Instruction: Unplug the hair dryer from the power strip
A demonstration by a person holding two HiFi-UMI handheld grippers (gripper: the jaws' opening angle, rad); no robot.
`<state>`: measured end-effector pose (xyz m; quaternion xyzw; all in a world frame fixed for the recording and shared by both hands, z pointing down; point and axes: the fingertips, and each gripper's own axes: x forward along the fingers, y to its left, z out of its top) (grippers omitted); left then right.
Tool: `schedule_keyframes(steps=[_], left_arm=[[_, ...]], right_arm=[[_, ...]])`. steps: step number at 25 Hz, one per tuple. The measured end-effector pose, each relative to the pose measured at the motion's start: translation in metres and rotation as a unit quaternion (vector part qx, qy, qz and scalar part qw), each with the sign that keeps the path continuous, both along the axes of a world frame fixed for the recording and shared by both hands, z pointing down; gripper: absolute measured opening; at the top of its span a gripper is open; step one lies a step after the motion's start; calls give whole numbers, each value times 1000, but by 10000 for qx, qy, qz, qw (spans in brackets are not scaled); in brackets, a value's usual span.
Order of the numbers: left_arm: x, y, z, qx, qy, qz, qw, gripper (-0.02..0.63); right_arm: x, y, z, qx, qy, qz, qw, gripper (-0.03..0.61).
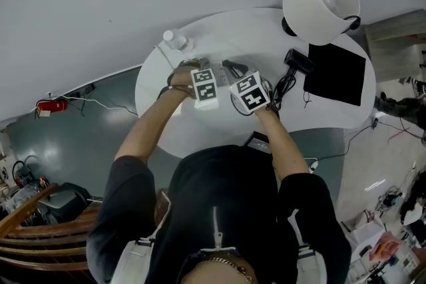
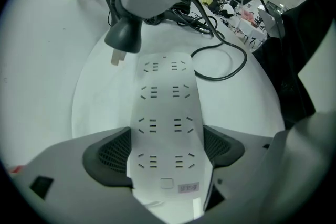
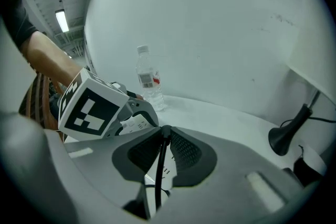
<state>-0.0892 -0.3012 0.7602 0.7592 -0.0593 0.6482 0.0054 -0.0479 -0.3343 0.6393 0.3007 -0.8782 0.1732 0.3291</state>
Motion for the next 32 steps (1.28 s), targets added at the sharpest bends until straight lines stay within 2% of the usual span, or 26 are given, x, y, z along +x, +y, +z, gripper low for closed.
schedule_keyframes(steps=[3, 7, 13, 18, 19, 20, 21, 22, 23, 26, 32], left_arm=[[1, 0, 0, 102, -64, -17, 9999, 403], [-1, 2, -6, 501, 23, -61, 9987, 402], [0, -1, -42, 931, 504, -443, 9934, 402], [-4, 4, -70, 1265, 968, -903, 9831, 397], [-5, 6, -76, 1348, 1053, -991, 9803, 384], [-6, 7, -82, 1459, 1119, -1064, 9772, 316], [-7, 9, -88, 1591, 1177, -1124, 9737, 172], [-8, 11, -94, 1713, 1241, -1183, 9702, 77], [-9, 14, -99, 1794, 1312, -1255, 9669, 49], [-11, 22, -112, 1916, 1514, -1492, 9582, 14], [-16, 33, -136, 2190, 1769, -1821, 9421, 15]], right_arm=[[10, 1, -5, 35, 5, 221, 9997, 54], [18, 6, -12, 104, -8, 356, 9993, 54], [24, 7, -27, 381, -53, 403, 9984, 54], [20, 14, -42, 683, -72, 271, 9973, 54], [19, 16, -45, 737, -76, 249, 9969, 54], [19, 17, -48, 782, -82, 232, 9966, 54], [20, 18, -50, 818, -85, 221, 9964, 54], [20, 20, -52, 847, -86, 215, 9961, 54], [21, 21, -54, 870, -89, 214, 9959, 54], [23, 26, -61, 928, -100, 217, 9954, 54], [29, 27, -67, 1134, -43, 183, 9934, 53]])
